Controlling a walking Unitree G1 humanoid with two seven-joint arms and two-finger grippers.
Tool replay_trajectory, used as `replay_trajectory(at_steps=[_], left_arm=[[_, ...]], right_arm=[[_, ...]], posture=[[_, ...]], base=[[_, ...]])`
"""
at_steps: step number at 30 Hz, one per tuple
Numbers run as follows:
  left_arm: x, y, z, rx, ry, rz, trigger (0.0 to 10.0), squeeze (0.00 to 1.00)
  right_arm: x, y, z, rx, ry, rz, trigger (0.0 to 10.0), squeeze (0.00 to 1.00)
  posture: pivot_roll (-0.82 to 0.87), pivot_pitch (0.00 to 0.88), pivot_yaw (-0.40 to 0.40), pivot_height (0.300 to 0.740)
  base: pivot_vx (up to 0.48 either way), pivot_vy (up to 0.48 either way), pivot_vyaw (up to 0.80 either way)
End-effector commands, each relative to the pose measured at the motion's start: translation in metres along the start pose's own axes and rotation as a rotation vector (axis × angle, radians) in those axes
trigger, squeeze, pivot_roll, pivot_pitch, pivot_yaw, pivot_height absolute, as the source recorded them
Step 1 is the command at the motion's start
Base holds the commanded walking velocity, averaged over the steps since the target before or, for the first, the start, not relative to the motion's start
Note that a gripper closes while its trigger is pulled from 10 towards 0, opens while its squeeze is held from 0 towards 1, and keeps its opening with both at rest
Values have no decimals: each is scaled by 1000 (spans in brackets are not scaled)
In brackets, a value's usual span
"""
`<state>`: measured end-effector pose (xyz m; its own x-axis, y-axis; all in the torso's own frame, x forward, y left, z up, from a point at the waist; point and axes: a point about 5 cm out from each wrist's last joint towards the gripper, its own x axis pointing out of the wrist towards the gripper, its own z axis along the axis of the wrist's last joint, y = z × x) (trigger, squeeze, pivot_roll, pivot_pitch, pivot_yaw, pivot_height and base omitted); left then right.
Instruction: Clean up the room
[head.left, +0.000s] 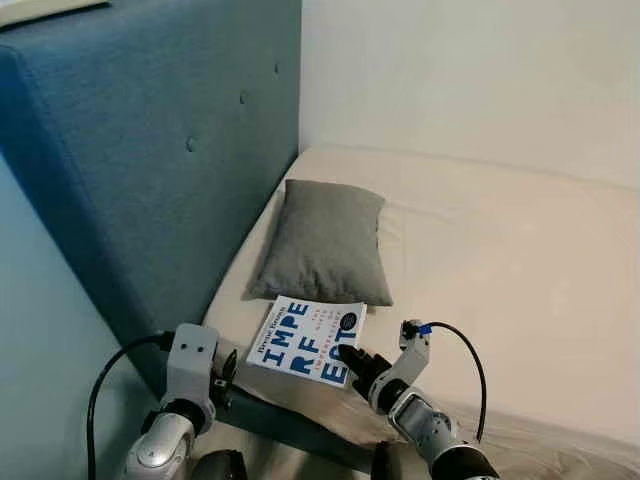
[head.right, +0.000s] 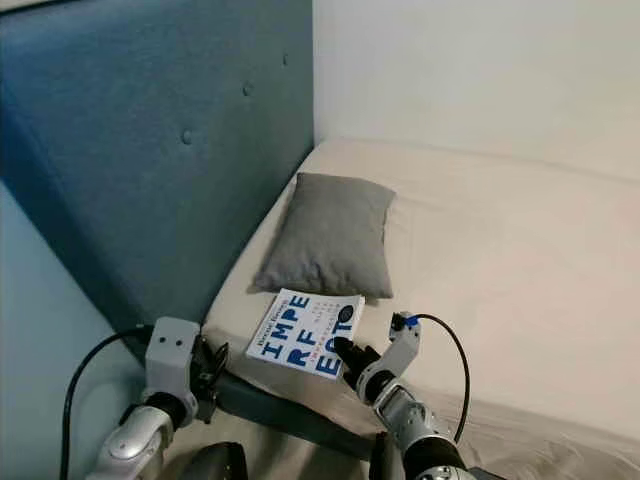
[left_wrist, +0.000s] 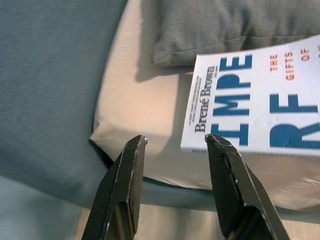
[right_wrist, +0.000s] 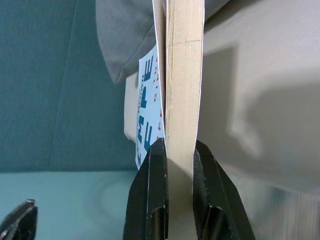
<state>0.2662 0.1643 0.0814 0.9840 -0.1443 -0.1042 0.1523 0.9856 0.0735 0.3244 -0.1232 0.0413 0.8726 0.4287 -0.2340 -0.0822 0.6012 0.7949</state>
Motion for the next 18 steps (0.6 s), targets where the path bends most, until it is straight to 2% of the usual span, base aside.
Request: replay_trajectory(at_steps=[1, 6, 18], left_arm=[[-4, 3, -4, 16, 25, -2, 10000, 0], [-7, 4, -4, 15, 29, -1, 10000, 0], [-12, 2, -4, 8, 39, -2, 10000, 0]], right_arm=[[1, 1, -1, 47, -5, 13, 10000, 0], [1, 0, -3, 86, 13, 8, 10000, 0], [2, -2, -14, 182, 126, -15, 10000, 0]], posture=[[67, 181, -55, 569], [69, 187, -57, 545], [75, 200, -65, 545]], base=[[0, 0, 0], [0, 0, 0], [0, 0, 0]])
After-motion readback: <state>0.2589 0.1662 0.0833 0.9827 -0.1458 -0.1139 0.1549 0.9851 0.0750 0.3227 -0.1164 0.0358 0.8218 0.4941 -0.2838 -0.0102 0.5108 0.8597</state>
